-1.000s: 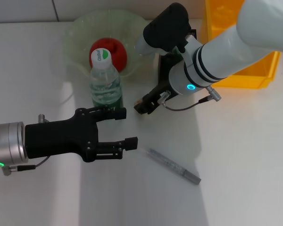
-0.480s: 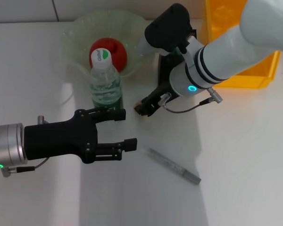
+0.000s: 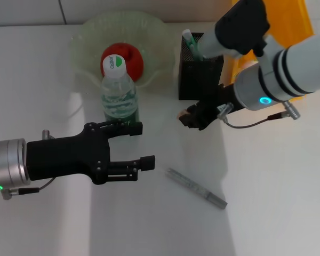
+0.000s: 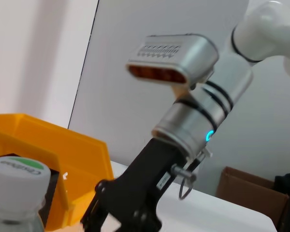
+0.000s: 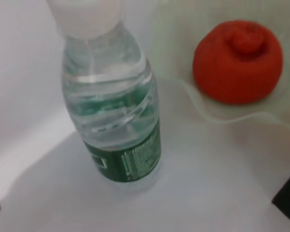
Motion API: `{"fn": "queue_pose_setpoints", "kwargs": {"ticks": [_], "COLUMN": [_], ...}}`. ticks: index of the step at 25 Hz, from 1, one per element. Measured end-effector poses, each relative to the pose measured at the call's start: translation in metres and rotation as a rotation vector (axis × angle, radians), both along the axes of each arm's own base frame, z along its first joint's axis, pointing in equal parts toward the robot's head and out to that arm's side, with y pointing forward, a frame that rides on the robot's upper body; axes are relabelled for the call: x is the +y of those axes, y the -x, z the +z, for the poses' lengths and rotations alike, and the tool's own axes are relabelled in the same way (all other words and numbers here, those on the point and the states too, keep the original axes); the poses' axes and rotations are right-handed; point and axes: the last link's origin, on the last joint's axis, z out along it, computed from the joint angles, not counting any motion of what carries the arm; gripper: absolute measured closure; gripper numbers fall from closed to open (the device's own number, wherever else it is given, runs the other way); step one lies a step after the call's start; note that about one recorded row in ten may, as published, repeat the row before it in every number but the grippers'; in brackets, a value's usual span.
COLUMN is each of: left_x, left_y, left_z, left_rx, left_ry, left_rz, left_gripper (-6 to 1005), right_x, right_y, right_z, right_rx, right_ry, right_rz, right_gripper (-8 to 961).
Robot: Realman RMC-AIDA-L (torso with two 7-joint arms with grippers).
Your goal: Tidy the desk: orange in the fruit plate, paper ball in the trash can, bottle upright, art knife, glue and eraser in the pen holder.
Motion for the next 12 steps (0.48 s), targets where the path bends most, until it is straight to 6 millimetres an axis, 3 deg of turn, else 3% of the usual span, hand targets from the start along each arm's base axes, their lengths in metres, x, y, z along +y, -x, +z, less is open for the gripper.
{"fn": "queue_pose_setpoints", "kwargs": {"ticks": [3, 12], "left_x": [0.001, 0.004], "left_y": [-0.002, -0.005], "left_z": [0.0, 0.0], "left_rx": [-0.001, -0.002], "left_ry": [0.002, 0.005], "left_rz": [-0.005, -0.011], "left_gripper": [155, 153], "right_x": [-0.008, -0.009], "right_y": [0.008, 0.034], "right_z": [0.034, 0.082], "right_rx": [0.027, 0.075], "right_ry": [-0.046, -0.139], "right_rz": [0.02, 0.095], "right_gripper": [718, 718]}}
